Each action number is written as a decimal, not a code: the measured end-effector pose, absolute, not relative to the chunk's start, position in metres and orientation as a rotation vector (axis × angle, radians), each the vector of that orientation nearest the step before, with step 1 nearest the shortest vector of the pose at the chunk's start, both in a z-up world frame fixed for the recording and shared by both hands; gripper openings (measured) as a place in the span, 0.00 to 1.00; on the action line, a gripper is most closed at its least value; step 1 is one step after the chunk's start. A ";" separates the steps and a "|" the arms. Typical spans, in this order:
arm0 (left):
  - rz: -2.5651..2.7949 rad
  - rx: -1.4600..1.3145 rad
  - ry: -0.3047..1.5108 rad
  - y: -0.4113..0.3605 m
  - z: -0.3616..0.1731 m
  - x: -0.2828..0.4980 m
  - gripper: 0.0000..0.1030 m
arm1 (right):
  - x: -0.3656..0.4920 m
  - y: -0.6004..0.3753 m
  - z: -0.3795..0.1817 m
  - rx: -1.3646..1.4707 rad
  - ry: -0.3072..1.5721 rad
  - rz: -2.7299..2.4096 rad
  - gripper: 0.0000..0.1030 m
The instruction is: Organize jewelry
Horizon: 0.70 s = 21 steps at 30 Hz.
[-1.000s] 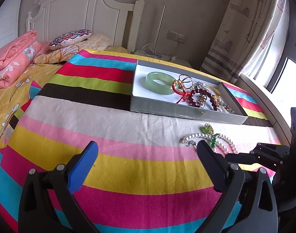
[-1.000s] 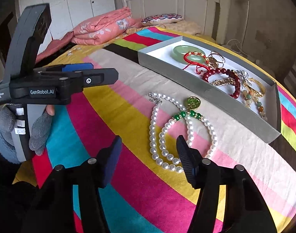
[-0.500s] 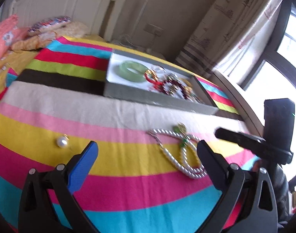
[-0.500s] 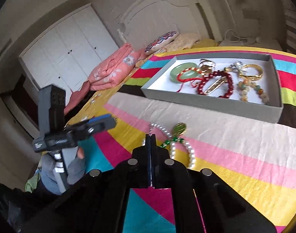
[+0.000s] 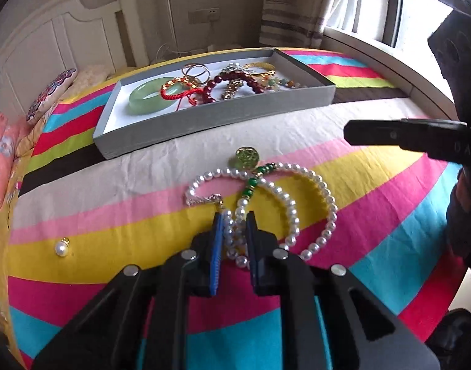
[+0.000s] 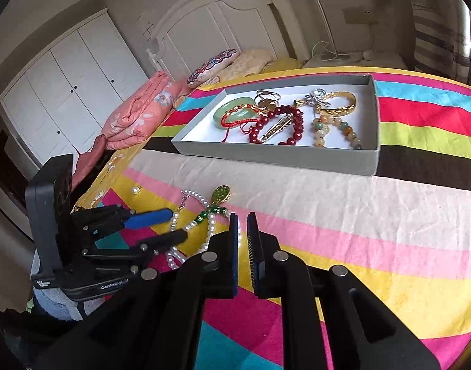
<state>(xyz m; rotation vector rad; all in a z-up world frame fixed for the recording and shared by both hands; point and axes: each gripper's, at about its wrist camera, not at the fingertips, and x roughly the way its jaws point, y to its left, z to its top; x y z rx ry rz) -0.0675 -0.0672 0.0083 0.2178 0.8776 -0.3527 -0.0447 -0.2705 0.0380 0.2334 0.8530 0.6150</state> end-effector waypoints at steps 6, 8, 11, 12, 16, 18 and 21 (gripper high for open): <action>-0.359 0.028 0.866 -0.022 0.012 -0.063 0.00 | -0.045 -0.284 0.026 0.281 0.907 0.589 0.15; -0.352 0.019 0.870 -0.022 0.012 -0.060 0.00 | -0.045 -0.279 0.025 0.263 0.923 0.586 0.15; -0.353 -0.015 0.808 -0.013 0.022 -0.069 0.01 | -0.047 -0.266 0.025 0.244 0.941 0.614 0.16; -0.350 -0.057 0.785 -0.003 0.026 -0.070 0.06 | -0.049 -0.258 0.026 0.232 0.949 0.630 0.15; -0.214 -0.166 0.689 0.049 0.041 -0.081 0.98 | -0.066 -0.217 0.035 0.070 0.949 0.684 0.16; -0.177 -0.157 0.714 0.067 0.042 -0.082 0.98 | -0.073 -0.193 0.038 -0.021 0.946 0.705 0.16; -0.137 -0.124 0.771 0.083 0.033 -0.072 0.98 | -0.072 -0.163 0.032 -0.115 0.970 0.725 0.32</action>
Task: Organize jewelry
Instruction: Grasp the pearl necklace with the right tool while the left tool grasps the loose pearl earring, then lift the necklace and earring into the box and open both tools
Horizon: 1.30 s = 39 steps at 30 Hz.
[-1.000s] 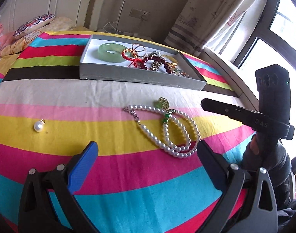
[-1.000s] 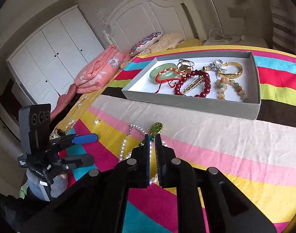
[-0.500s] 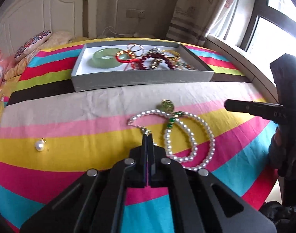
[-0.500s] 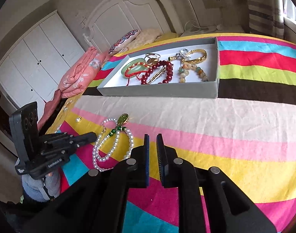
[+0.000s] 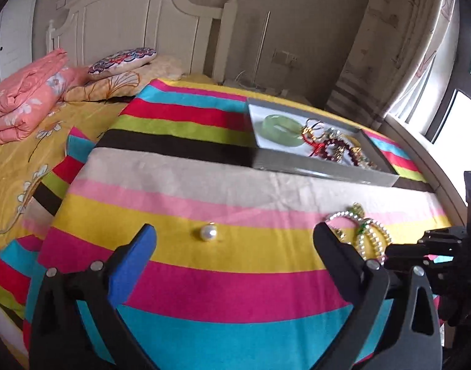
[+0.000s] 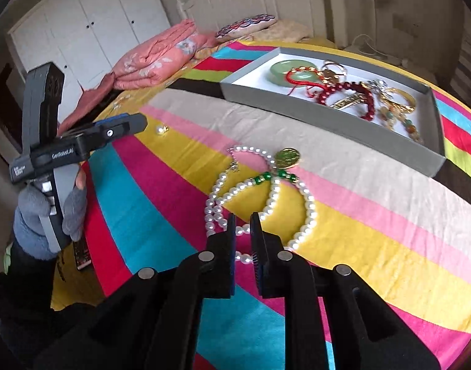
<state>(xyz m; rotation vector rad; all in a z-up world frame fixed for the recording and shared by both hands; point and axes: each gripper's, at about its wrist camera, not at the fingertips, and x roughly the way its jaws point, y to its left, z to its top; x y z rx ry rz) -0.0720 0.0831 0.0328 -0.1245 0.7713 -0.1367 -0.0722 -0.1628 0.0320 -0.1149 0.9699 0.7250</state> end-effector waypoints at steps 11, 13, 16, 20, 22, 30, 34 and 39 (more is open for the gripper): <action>-0.176 0.113 0.899 0.060 0.013 -0.039 0.12 | -0.078 -0.125 0.022 -0.361 0.908 0.717 0.31; -0.205 0.126 0.896 0.054 0.013 -0.042 0.12 | -0.077 -0.131 0.023 -0.364 0.904 0.678 0.19; -0.208 0.118 0.868 0.054 0.016 -0.049 0.12 | -0.084 -0.146 0.021 -0.322 0.874 0.683 0.19; -0.247 0.040 0.832 0.060 0.024 -0.057 0.12 | -0.074 -0.181 0.032 -0.047 0.880 0.742 0.11; -0.264 0.019 0.817 0.057 0.029 -0.058 0.12 | -0.070 -0.194 0.034 0.064 0.877 0.775 0.11; -0.310 -0.013 0.765 0.052 0.058 -0.063 0.12 | -0.065 -0.225 0.056 0.331 0.819 0.847 0.11; -0.324 -0.038 0.745 0.059 0.076 -0.061 0.12 | -0.068 -0.230 0.093 0.329 0.723 0.849 0.11; -0.339 -0.053 0.721 0.064 0.098 -0.059 0.12 | -0.069 -0.236 0.133 0.328 0.624 0.857 0.11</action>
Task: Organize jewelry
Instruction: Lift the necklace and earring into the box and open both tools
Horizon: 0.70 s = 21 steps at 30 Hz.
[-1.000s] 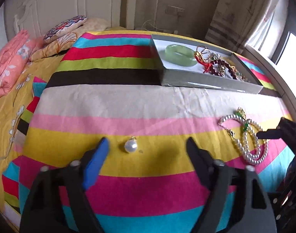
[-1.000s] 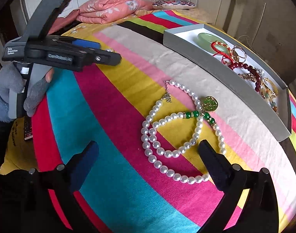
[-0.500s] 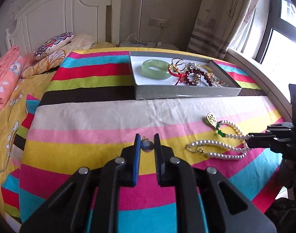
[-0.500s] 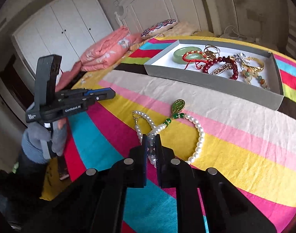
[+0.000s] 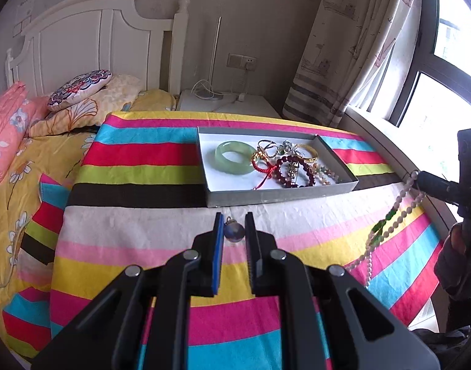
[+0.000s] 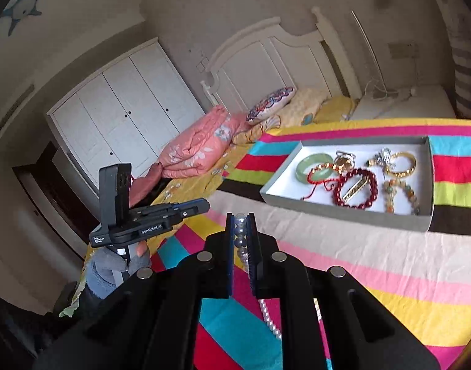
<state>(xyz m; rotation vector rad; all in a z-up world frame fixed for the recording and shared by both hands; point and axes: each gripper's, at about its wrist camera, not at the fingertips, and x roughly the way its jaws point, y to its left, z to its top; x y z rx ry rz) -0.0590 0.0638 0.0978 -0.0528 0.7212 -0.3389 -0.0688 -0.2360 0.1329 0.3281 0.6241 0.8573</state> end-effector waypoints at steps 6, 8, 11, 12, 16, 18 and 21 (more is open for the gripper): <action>-0.342 -0.038 0.705 0.061 0.111 -0.059 0.12 | -0.067 -0.239 0.167 0.296 0.552 0.853 0.11; -0.344 -0.029 0.699 0.058 0.114 -0.057 0.12 | -0.065 -0.238 0.177 0.282 0.531 0.847 0.11; -0.357 -0.016 0.688 0.050 0.120 -0.052 0.12 | -0.058 -0.239 0.196 0.262 0.497 0.831 0.11; -0.362 -0.012 0.683 0.048 0.123 -0.050 0.12 | -0.054 -0.239 0.201 0.258 0.488 0.824 0.11; -0.392 0.004 0.666 0.035 0.139 -0.034 0.12 | -0.038 -0.243 0.219 0.249 0.463 0.791 0.11; -0.415 -0.001 0.662 0.030 0.145 -0.024 0.12 | -0.027 -0.245 0.226 0.250 0.451 0.771 0.11; -0.431 -0.002 0.667 0.023 0.150 -0.007 0.12 | -0.010 -0.249 0.234 0.252 0.437 0.741 0.11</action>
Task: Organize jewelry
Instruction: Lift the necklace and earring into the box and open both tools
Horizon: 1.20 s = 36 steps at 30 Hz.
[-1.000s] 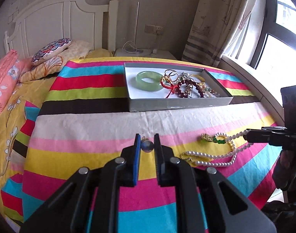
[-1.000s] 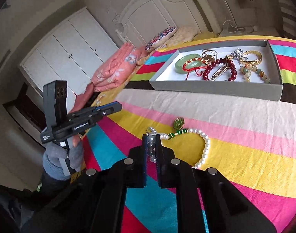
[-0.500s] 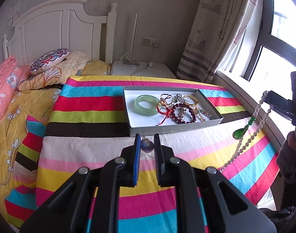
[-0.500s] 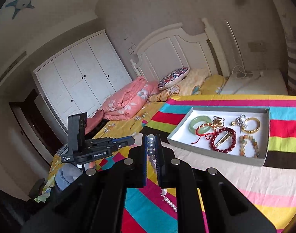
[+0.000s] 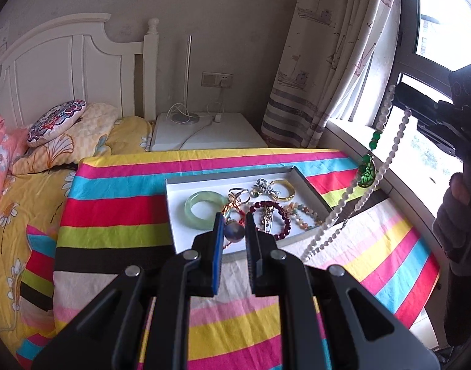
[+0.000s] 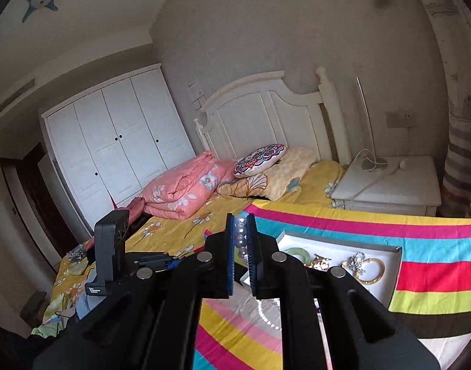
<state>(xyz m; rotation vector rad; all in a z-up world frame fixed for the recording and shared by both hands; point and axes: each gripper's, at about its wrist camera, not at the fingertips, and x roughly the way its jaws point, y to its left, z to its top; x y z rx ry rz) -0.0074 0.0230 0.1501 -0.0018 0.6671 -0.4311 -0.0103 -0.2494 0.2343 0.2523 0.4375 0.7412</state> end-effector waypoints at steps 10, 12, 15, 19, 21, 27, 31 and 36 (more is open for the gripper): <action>-0.430 -0.015 0.718 0.000 0.142 0.049 0.12 | 0.059 -0.261 0.238 0.250 0.457 0.644 0.11; -0.440 -0.034 0.730 -0.001 0.137 0.059 0.12 | 0.071 -0.262 0.236 0.246 0.469 0.630 0.11; -0.420 -0.036 0.749 -0.005 0.126 0.072 0.12 | 0.087 -0.258 0.228 0.214 0.483 0.612 0.11; -0.396 -0.057 0.790 -0.007 0.104 0.087 0.12 | 0.116 -0.250 0.203 0.203 0.542 0.595 0.11; -0.384 -0.050 0.812 -0.010 0.091 0.090 0.12 | 0.128 -0.244 0.189 0.203 0.571 0.596 0.11; -0.343 -0.042 0.861 -0.007 0.061 0.102 0.12 | 0.164 -0.214 0.130 0.163 0.707 0.569 0.11; -0.330 -0.043 0.880 -0.004 0.048 0.107 0.12 | 0.184 -0.197 0.083 0.121 0.823 0.523 0.11; -0.327 -0.047 0.902 -0.001 0.034 0.112 0.13 | 0.192 -0.178 0.053 0.084 0.897 0.542 0.11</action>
